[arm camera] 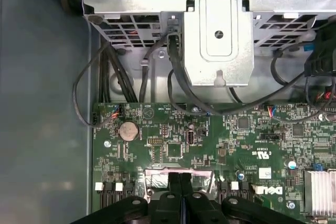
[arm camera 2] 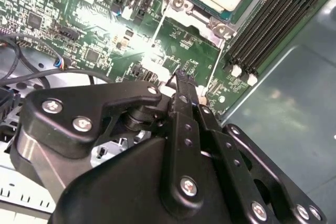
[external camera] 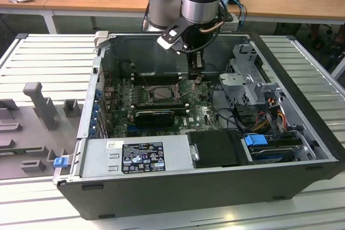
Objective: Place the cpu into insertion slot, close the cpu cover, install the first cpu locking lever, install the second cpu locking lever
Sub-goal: 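Close the cpu cover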
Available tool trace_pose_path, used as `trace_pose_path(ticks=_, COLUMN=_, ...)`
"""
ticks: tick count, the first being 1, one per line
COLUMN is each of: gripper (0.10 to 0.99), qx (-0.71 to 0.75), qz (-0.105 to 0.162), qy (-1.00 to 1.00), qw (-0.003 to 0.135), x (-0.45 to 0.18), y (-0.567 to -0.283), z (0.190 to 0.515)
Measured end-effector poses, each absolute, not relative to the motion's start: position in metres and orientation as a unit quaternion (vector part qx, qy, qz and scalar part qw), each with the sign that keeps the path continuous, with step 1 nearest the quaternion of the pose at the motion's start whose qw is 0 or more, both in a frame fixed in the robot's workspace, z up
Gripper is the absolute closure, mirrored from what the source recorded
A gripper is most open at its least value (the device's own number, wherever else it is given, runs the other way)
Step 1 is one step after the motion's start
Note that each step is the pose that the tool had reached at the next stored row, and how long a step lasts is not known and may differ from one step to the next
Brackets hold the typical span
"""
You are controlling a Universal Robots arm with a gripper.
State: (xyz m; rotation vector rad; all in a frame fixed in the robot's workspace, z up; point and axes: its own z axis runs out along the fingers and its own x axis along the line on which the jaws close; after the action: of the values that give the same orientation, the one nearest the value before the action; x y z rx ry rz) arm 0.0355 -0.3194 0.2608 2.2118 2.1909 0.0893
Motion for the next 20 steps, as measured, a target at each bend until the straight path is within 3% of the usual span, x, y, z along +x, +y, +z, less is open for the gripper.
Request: trace_pose_path(ticks=20, gripper=0.980, qx=0.710, qz=0.029, qy=0.703, qw=0.013, x=0.066, y=-0.319, z=0.258)
